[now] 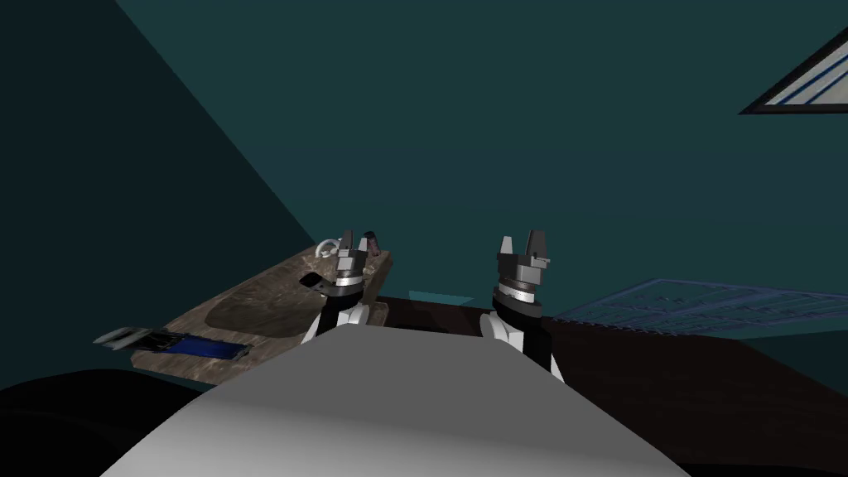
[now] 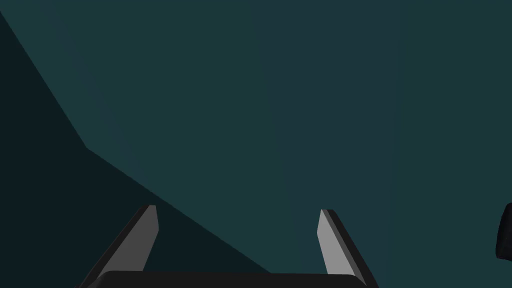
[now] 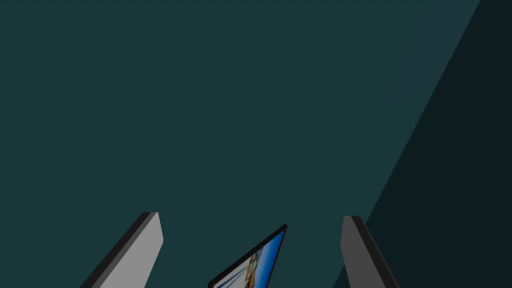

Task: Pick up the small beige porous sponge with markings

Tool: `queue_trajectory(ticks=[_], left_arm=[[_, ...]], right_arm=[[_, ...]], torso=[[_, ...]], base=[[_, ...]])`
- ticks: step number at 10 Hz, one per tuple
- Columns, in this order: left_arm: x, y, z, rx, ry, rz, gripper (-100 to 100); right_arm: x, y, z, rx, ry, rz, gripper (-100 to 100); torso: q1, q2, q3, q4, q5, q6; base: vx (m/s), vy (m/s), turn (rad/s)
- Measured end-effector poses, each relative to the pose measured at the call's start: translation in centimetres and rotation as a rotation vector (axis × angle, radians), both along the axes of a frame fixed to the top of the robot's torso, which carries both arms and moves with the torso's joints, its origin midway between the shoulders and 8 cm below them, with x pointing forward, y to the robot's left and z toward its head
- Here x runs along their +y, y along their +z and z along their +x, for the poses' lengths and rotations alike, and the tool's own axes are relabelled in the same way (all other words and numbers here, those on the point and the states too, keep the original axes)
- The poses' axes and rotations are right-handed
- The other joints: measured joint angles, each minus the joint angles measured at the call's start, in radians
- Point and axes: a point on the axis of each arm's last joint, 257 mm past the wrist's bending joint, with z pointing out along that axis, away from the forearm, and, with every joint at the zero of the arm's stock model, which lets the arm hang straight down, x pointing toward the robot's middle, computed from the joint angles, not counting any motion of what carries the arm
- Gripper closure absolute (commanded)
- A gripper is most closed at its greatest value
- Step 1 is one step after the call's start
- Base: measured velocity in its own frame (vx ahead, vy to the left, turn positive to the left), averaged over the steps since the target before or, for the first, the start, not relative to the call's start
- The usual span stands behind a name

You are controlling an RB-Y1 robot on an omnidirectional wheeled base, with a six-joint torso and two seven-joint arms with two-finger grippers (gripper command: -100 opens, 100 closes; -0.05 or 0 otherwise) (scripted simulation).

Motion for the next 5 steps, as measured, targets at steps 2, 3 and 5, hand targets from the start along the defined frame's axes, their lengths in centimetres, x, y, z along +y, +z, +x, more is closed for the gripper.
queue_trajectory(ticks=[2, 3, 5], left_arm=[[0.5, -0.5, 0.2, 0.032, -0.002, 0.027, -100], [0.9, -0.8, 0.5, 0.054, -0.001, 0.039, -100], [1.7, -1.8, 0.9, 0.107, 0.006, 0.055, -100]], right_arm=[[0.0, 0.0, 0.0, 0.000, 0.000, 0.000, 0], [0.0, 0.0, 0.0, 0.000, 0.000, 0.000, 0], [0.0, 0.0, 0.0, 0.000, 0.000, 0.000, 0]], torso=[[0.006, 0.001, 0.000, 0.000, 0.001, 0.000], [0.007, 0.000, 0.000, 0.000, 0.002, 0.000], [0.005, 0.000, 0.000, 0.000, 0.001, 0.000]], base=[[-0.004, 0.089, 0.080], [-0.001, 0.078, 0.060], [0.004, 0.053, 0.055]])
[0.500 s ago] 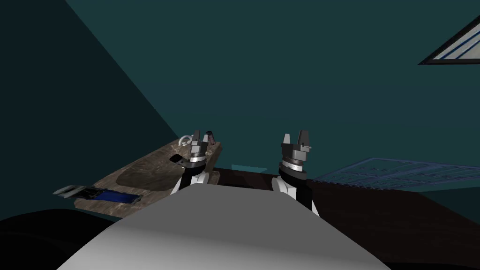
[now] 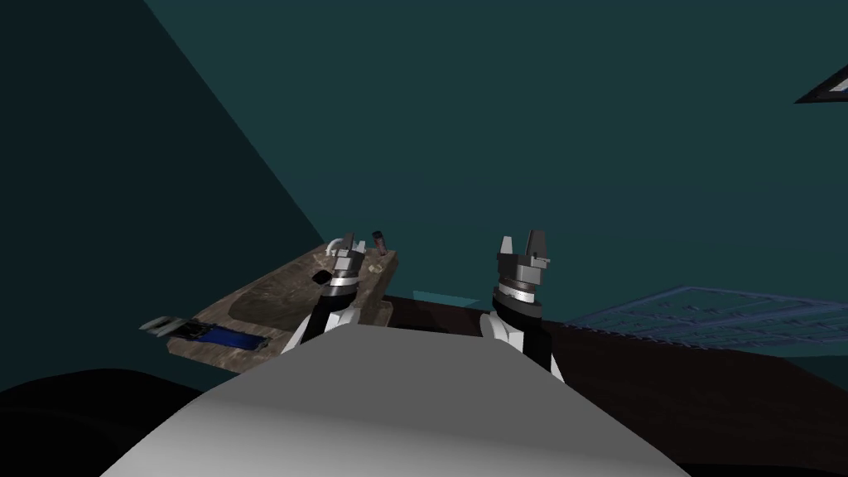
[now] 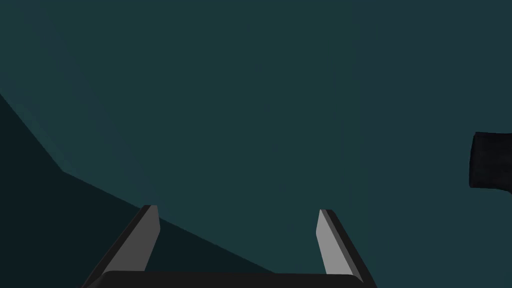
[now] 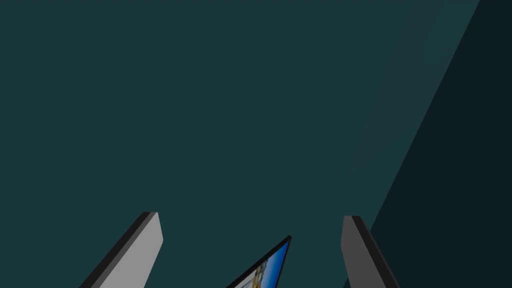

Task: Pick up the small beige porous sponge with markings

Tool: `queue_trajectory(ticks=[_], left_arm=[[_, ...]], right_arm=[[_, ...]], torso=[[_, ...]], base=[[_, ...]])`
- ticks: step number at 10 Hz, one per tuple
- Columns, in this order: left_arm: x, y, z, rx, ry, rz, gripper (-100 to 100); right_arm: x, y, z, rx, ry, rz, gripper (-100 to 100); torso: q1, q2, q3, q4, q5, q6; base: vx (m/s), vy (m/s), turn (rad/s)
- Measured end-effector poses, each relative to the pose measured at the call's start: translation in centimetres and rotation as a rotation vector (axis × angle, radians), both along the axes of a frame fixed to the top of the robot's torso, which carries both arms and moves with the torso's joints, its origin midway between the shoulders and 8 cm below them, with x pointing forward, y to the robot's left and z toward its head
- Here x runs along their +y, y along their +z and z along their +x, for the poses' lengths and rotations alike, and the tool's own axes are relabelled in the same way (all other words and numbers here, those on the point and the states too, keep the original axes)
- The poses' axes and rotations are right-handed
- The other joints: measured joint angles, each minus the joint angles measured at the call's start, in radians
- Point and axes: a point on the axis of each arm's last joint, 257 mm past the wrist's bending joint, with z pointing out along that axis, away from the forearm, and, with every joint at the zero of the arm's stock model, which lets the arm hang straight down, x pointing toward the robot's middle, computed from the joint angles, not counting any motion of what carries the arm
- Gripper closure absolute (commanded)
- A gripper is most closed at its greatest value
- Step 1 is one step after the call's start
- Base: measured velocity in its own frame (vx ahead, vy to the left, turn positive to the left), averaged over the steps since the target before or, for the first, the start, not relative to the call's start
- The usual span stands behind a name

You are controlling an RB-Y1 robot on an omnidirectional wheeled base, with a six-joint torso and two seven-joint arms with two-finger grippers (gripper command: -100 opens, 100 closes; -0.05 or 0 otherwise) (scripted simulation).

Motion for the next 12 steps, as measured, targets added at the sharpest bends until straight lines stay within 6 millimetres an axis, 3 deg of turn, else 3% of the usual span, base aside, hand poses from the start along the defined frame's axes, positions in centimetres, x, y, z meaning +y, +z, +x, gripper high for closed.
queue_trajectory(ticks=[12], left_arm=[[5.2, -6.5, 1.5, 0.332, 0.070, 0.038, -100]], right_arm=[[0.0, 0.0, 0.0, 0.000, 0.000, 0.000, 0]], torso=[[-0.004, -0.001, -0.001, 0.000, -0.001, 0.000]], base=[[0.015, 0.021, 0.041]])
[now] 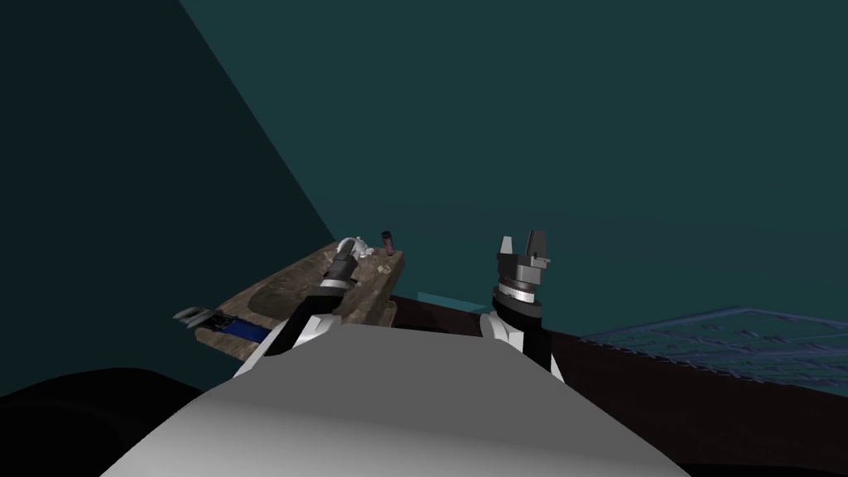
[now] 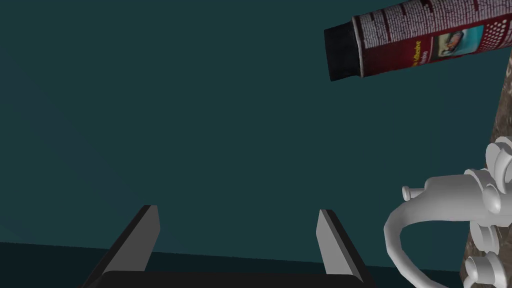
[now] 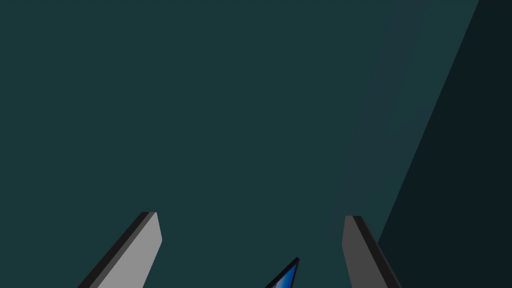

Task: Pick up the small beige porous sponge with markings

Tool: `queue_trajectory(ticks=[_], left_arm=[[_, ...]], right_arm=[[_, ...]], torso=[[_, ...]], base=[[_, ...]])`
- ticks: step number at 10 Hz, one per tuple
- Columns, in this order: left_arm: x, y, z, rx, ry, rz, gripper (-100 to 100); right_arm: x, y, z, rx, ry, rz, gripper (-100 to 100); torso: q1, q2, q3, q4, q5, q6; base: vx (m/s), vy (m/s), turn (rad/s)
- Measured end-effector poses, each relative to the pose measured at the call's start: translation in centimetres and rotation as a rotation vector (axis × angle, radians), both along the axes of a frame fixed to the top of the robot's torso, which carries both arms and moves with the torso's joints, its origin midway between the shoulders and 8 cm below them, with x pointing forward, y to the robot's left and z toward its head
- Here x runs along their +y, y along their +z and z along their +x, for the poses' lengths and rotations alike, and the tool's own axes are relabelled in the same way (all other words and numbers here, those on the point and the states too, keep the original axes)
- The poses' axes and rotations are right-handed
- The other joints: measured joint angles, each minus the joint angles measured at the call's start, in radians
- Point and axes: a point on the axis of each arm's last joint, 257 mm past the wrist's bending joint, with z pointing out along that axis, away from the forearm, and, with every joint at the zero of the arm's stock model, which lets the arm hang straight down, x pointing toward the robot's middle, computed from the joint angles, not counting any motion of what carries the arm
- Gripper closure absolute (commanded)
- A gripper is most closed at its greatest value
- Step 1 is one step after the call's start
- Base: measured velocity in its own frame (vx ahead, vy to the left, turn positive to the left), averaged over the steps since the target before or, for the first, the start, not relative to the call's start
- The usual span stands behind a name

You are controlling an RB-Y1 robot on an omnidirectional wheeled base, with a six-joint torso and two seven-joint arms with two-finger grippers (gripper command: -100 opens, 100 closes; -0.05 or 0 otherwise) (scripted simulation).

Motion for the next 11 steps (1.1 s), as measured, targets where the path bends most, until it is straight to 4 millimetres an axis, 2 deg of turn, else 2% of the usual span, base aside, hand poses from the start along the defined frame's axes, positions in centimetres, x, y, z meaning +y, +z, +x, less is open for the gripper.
queue_trajectory(ticks=[8, 11], left_arm=[[3.5, -3.9, -0.2, 0.204, 0.058, 0.013, -100], [4.9, -5.5, -0.9, 0.285, 0.083, 0.016, -100]], right_arm=[[0.0, 0.0, 0.0, 0.000, 0.000, 0.000, 0], [0.0, 0.0, 0.0, 0.000, 0.000, 0.000, 0]], torso=[[-0.001, 0.000, 0.000, 0.000, 0.000, 0.000], [-0.002, -0.001, 0.000, 0.000, 0.000, 0.000]], base=[[0.026, -0.007, 0.026], [0.032, -0.014, 0.019]])
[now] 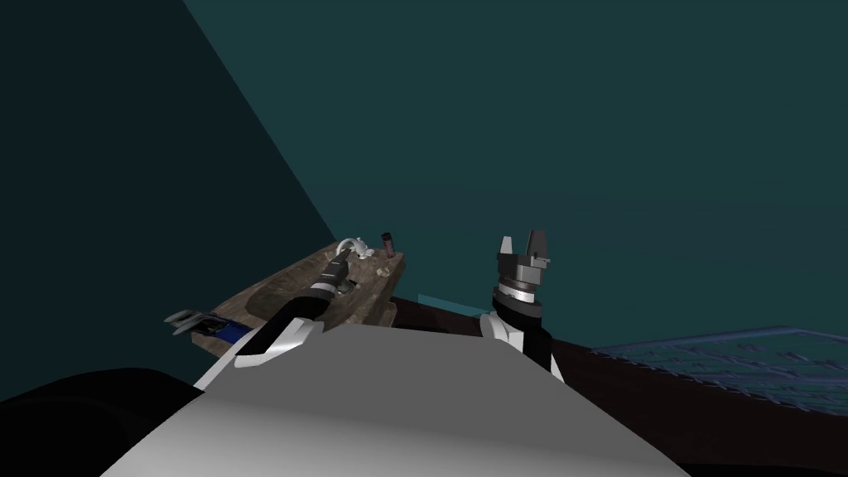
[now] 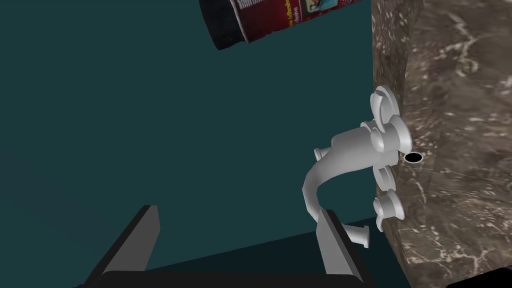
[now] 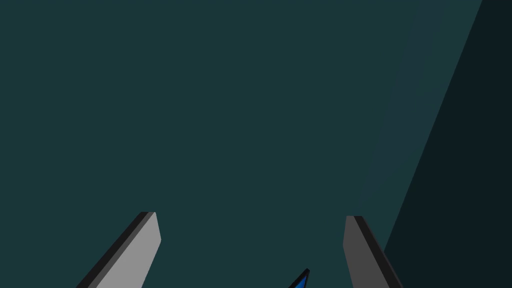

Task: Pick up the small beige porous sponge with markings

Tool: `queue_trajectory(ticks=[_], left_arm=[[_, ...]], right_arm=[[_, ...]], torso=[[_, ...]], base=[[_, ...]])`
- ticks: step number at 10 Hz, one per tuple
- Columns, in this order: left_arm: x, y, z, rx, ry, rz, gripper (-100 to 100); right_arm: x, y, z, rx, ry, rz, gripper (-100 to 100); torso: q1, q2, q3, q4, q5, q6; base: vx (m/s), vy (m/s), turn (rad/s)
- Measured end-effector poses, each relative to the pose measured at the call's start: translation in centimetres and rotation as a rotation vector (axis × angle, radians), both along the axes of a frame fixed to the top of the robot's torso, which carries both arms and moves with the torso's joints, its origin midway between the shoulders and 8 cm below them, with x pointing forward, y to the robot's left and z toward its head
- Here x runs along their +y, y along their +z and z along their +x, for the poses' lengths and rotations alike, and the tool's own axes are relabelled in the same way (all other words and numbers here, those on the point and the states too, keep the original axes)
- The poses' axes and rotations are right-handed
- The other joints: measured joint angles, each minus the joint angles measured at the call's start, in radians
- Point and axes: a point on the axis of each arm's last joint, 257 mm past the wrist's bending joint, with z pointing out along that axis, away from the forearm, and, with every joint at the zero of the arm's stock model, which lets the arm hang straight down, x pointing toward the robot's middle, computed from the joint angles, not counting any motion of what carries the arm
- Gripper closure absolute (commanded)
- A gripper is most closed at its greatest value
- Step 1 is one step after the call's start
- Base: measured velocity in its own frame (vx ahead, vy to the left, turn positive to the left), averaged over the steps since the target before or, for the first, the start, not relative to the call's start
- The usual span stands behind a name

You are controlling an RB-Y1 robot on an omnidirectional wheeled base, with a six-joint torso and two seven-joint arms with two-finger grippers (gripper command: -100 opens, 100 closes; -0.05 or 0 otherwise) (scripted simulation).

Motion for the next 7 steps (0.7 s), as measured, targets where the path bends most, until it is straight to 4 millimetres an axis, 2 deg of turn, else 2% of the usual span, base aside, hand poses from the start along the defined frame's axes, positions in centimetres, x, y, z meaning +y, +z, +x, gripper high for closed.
queue_trajectory(ticks=[7], left_arm=[[2.7, -3.0, -1.5, 0.172, 0.055, -0.004, -100]], right_arm=[[0.0, 0.0, 0.0, 0.000, 0.000, 0.000, 0]], torso=[[-0.001, 0.000, 0.000, 0.000, 0.000, 0.000]], base=[[0.038, -0.024, 0.014]])
